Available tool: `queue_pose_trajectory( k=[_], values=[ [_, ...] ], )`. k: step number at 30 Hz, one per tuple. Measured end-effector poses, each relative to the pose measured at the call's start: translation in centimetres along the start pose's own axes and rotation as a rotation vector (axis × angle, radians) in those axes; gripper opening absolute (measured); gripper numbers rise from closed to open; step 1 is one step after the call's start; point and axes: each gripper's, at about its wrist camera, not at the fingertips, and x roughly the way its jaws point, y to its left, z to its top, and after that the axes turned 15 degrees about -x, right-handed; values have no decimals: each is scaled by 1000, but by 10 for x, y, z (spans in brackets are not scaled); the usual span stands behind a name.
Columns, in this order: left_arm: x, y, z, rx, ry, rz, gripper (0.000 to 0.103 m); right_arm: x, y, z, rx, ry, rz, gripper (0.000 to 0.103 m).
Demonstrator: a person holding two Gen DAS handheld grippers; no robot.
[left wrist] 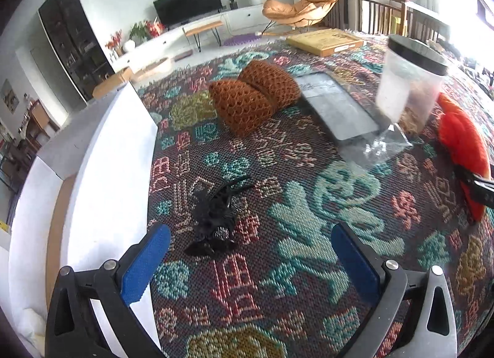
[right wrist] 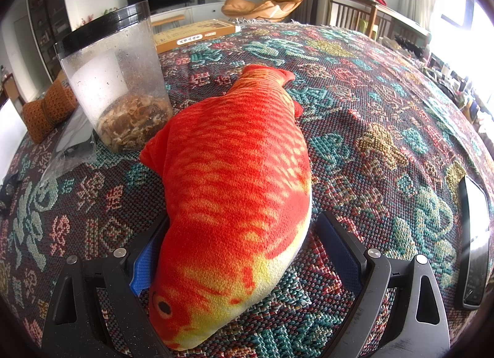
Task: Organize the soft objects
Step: 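Grasp the black strappy item with the left gripper while the right gripper holds the fish, then lift the black item with the left gripper while the right gripper lifts the fish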
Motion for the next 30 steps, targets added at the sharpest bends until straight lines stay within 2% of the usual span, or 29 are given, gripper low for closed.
queue_pose_trajectory(
  k=[3,6,8,9,10,11,15,19,21,25,28,29,30],
  values=[
    [35,17,11,-64,111,-15,103,0,0,0,0,0,0,94],
    [54,28,6,-111,175,-41,101,0,1,0,0,0,0,94],
    [50,36,4,-147,154,-86,88,0,1,0,0,0,0,94],
    [46,40,4,-159,126,-90,61,0,1,0,0,0,0,94],
    [43,45,5,-173,117,-94,38,0,1,0,0,0,0,94],
    [41,50,6,-200,127,-124,36,0,0,0,0,0,0,94],
    [23,57,-4,-291,117,-221,36,0,1,0,-1,0,0,94],
    [2,51,-28,-299,104,-285,36,2,3,2,-2,3,0,95],
    [-7,47,-39,-309,97,-313,36,3,-2,5,16,8,28,95],
    [-17,44,-53,-315,91,-349,36,7,-20,21,40,70,129,93],
    [-20,40,-60,-311,102,-373,36,10,-30,34,82,98,140,93],
    [-23,38,-62,-306,100,-379,36,11,-32,36,93,93,151,90],
    [-26,37,-64,-300,98,-385,35,13,-32,38,97,101,173,70]
  ],
)
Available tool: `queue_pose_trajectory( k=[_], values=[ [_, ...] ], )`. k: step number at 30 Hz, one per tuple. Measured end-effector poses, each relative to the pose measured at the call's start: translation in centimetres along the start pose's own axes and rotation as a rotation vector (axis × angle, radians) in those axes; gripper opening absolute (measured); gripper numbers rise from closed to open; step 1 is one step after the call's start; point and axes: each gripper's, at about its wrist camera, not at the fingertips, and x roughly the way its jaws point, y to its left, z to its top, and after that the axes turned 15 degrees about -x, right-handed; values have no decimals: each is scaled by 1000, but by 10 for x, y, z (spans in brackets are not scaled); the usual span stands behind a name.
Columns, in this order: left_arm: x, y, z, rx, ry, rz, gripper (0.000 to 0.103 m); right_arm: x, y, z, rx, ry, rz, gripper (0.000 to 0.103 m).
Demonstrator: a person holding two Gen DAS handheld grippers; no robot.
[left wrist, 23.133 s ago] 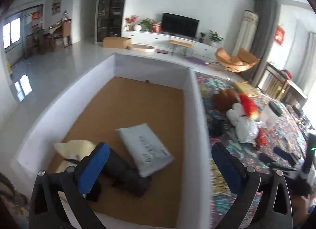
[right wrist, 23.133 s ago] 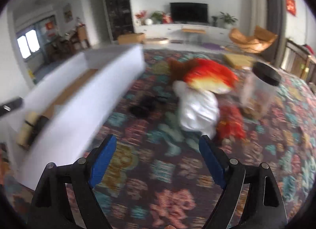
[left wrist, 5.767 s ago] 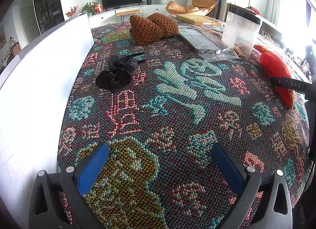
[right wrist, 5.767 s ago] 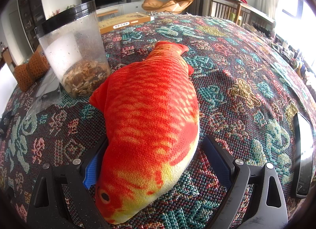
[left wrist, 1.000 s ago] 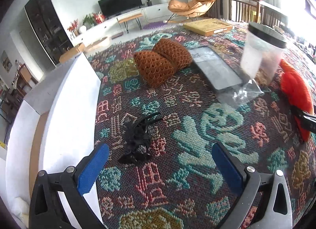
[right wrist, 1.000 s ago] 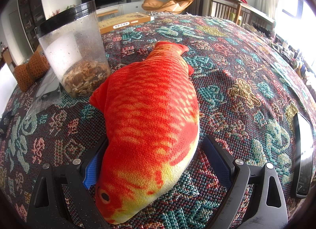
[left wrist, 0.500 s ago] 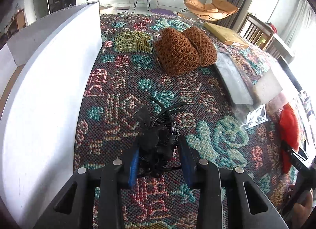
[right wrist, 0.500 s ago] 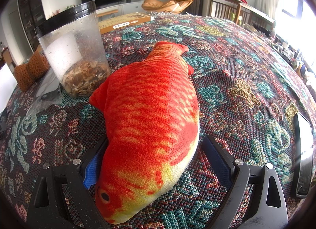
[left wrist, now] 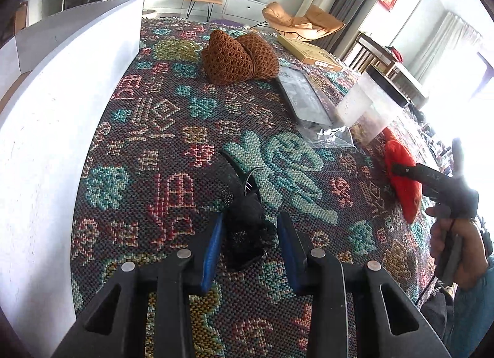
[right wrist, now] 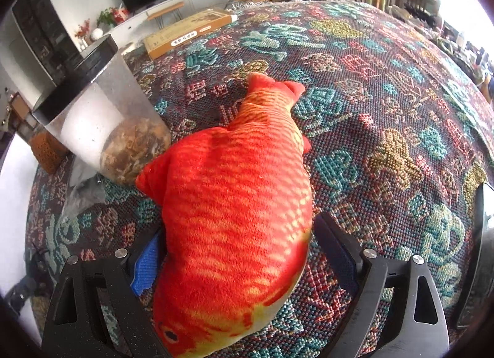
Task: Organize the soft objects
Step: 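Lift the black item with the left gripper while the right gripper lifts the fish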
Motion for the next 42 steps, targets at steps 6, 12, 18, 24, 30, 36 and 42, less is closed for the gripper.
queue_pose_trajectory(
  k=[6,12,18,24,30,36,42],
  values=[
    [-16,-8,-1,-19,-6,-93,32,-33,14,-4,-52,-58,-53,41],
    [-56,-18,4,-51,-46,-226,32,-106,35,-8,-106,-183,20,41],
    [-119,-9,18,-58,-148,-285,31,-154,94,-3,-226,-265,97,41],
    [-134,-3,21,23,-198,-65,37,-183,152,-5,-300,-331,202,41],
    [-61,-28,-6,111,-190,84,103,-189,159,-15,-314,-340,227,41],
    [26,-17,-13,113,-45,200,64,-192,147,-27,-318,-333,195,42],
    [6,-14,-13,110,-118,148,42,-191,151,-29,-323,-324,193,42]
  ],
)
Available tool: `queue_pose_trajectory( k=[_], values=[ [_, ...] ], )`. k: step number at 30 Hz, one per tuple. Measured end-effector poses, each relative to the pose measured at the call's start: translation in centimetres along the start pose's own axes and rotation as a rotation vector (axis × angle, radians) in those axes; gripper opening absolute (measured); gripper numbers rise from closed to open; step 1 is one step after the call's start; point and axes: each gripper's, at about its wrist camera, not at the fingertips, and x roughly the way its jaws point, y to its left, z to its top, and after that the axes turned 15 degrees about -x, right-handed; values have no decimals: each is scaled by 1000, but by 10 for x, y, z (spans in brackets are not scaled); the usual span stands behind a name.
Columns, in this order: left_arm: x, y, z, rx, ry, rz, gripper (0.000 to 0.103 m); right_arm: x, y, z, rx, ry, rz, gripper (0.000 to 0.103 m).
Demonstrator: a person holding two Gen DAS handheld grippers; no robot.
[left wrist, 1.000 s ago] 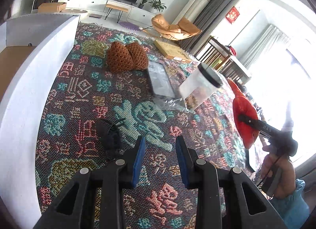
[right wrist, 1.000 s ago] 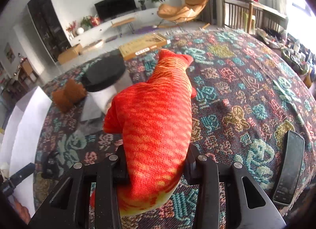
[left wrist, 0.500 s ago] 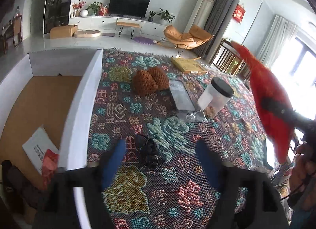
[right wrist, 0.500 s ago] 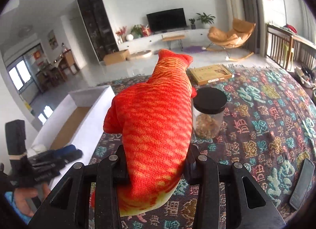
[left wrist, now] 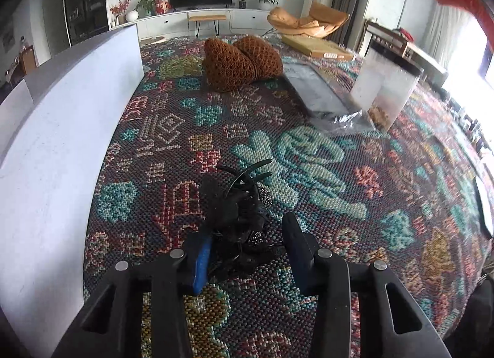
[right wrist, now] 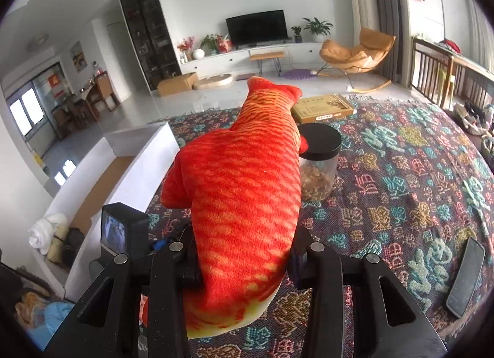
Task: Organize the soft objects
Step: 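Lift the black item with the left gripper while the right gripper lifts the fish, then carry the black item and red fish into the box and open both grippers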
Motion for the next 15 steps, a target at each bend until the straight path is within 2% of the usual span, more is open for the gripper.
queue_pose_trajectory(
  k=[4,6,7,10,13,15],
  values=[
    [-67,22,15,-123,-39,-184,42,0,19,12,-28,-22,33,42],
    [-104,38,26,-155,-81,-238,42,2,36,24,-41,-36,76,42],
    [-122,48,32,-160,-109,-242,42,4,46,32,-46,-44,106,42],
    [-166,91,47,-173,-193,-179,42,13,89,58,-78,-67,209,42],
    [-195,148,50,-210,-255,-26,43,27,144,84,-126,-84,328,42],
    [-202,188,45,-264,-255,91,43,43,183,94,-153,-73,399,42]
  ],
)
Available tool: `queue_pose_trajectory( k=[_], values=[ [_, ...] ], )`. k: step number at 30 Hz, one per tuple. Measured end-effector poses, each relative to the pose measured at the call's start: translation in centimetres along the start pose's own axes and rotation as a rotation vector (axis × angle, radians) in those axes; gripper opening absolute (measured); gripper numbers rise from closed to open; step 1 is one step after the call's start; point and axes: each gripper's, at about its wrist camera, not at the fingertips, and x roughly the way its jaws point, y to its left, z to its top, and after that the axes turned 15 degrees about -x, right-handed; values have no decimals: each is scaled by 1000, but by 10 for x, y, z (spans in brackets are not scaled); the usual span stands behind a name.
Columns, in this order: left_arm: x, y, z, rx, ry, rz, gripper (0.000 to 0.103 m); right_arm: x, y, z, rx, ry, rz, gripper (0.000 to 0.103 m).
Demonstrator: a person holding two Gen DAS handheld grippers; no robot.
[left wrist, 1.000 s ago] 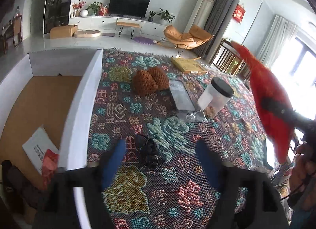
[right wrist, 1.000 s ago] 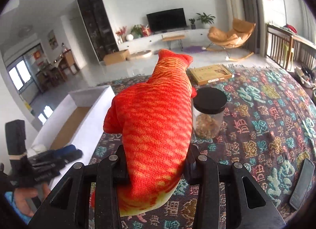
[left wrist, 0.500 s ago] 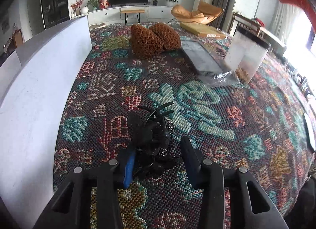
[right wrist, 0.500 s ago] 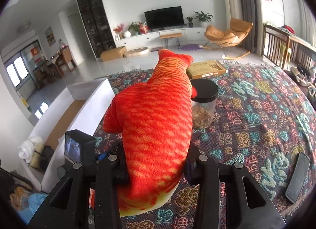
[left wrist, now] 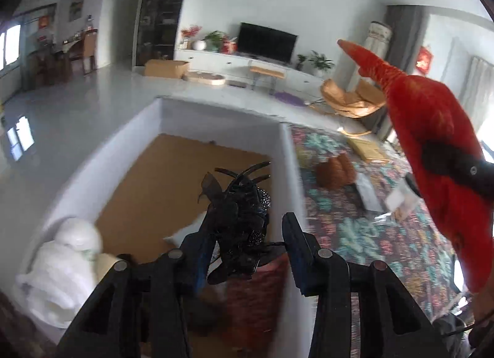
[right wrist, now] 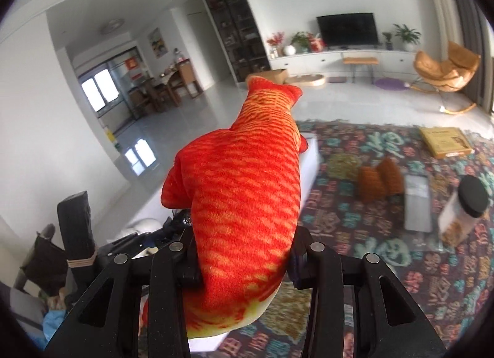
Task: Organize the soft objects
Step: 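Carry the black item and red fish into the box and open both grippers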
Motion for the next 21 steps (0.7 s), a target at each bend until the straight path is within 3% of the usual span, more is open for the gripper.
queue_pose_trajectory(
  k=[2,3,4,5,7,8,11,14,17,21],
  values=[
    [3,41,-1,-67,16,112,53,36,22,4,-9,39,70,48],
    [5,59,-2,-104,30,160,76,57,31,2,-2,74,113,63],
    [6,74,-5,-136,34,201,97,79,39,-2,4,127,147,70],
    [5,84,-7,-160,23,220,100,100,46,-9,5,193,176,76],
    [-1,95,-13,-172,-3,244,100,129,51,-26,-3,310,172,76],
    [-3,97,-14,-166,-17,248,100,133,49,-35,-9,325,155,76],
    [-6,90,-14,-162,-86,262,100,120,28,-61,-9,293,85,77],
    [-5,74,-13,-173,-103,188,100,92,-7,-86,6,231,-2,83],
    [-1,43,-17,-132,-107,104,100,61,-48,-110,37,191,-145,83],
    [15,-8,-26,-35,-74,16,100,38,-93,-127,126,152,-81,85]
  ],
)
